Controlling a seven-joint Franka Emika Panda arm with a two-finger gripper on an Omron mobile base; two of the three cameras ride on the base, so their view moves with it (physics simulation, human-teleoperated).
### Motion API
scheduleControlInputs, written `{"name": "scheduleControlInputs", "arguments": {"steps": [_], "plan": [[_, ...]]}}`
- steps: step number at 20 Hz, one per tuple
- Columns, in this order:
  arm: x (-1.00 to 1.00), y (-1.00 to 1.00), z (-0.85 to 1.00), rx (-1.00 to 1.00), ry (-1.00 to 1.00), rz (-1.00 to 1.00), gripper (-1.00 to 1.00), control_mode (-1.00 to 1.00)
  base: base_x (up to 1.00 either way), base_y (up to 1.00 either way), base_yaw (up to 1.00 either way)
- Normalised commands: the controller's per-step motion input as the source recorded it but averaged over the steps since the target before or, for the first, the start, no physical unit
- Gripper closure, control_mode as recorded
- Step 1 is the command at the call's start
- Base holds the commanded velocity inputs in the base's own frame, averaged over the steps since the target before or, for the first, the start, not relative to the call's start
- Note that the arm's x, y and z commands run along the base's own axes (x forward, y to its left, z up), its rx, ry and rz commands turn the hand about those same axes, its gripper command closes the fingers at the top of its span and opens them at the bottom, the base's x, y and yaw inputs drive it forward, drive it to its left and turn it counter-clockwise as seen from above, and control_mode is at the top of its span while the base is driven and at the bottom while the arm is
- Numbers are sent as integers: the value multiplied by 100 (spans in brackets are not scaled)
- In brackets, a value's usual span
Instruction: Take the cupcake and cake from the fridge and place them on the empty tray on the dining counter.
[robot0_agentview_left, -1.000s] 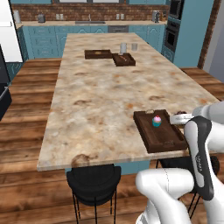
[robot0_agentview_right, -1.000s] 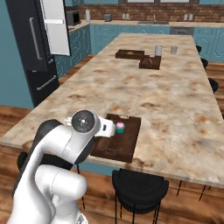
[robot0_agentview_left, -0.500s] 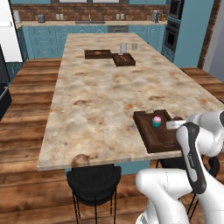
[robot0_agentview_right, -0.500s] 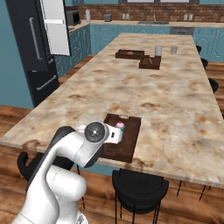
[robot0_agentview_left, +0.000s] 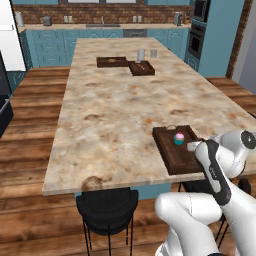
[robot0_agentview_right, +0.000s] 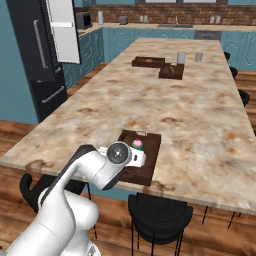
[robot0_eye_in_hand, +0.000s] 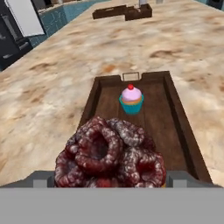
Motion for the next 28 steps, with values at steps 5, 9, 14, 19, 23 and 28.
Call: {"name": "scheduleControlInputs", "arguments": {"steps": [5, 9, 14, 19, 23, 28], "plan": [[39, -3, -36, 0, 1, 0, 100, -100, 0, 0, 0], [41, -8, -39, 0, 0, 0, 100, -100, 0, 0, 0], [46, -13, -38, 0, 0, 0, 100, -100, 0, 0, 0], [46, -14, -37, 0, 1, 0, 100, -100, 0, 0, 0], [42, -14, -34, 0, 1, 0, 100, -100, 0, 0, 0], [36, -22, -32, 0, 0, 0, 100, -100, 0, 0, 0]]}}
